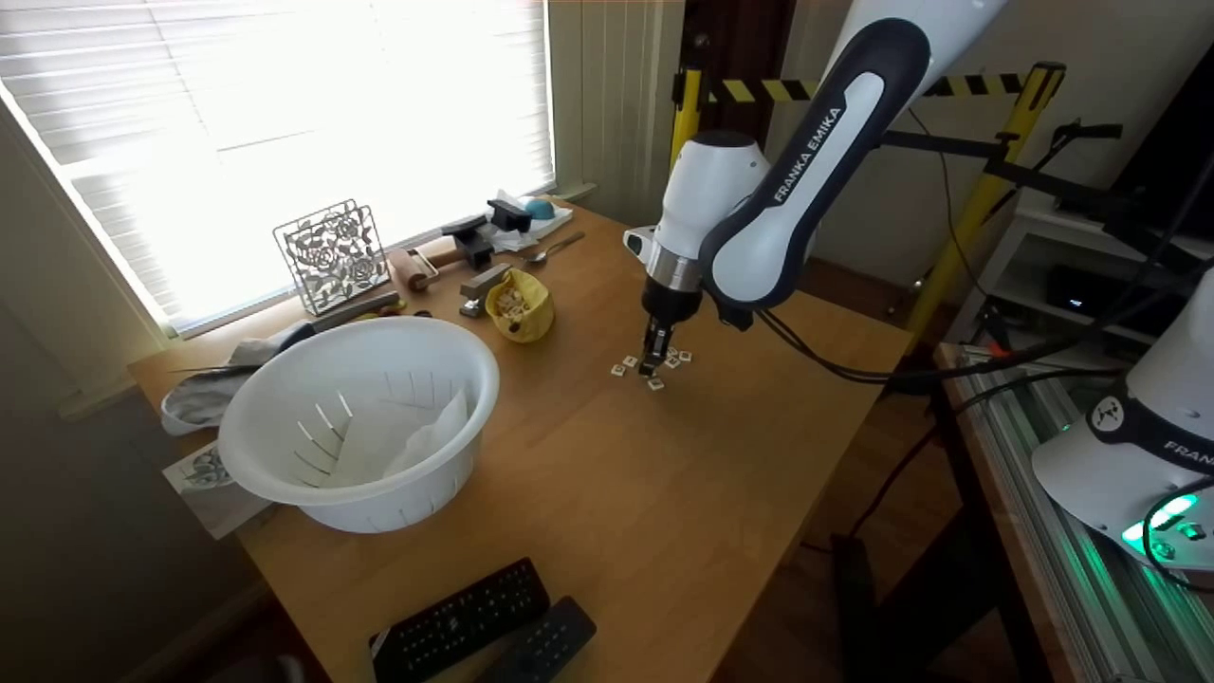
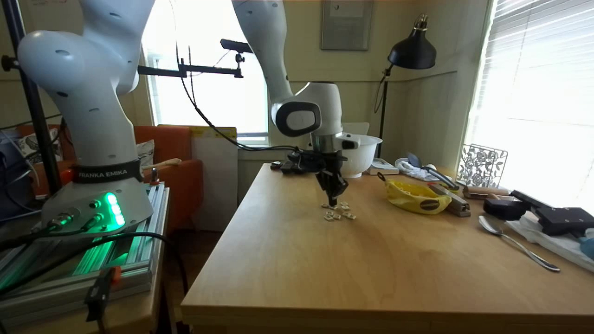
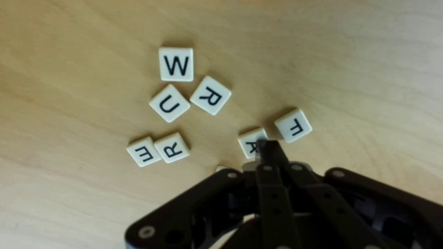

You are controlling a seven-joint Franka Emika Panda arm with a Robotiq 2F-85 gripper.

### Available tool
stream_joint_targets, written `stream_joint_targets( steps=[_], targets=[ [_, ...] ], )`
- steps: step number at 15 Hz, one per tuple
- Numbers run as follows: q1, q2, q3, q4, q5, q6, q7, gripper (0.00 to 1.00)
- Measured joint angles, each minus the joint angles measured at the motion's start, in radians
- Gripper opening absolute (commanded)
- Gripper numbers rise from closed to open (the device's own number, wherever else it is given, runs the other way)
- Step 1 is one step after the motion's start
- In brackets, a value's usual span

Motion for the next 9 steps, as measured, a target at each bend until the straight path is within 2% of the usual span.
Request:
stream_joint_targets(
  steps=[5, 9],
  targets=[
    [-0.027, 0.001, 0.01, 0.0, -0.021, 0.001, -0.04, 0.0],
    [-0.004, 0.004, -0.038, 0.0, -0.021, 0.02, 0.035, 0.0]
  ],
)
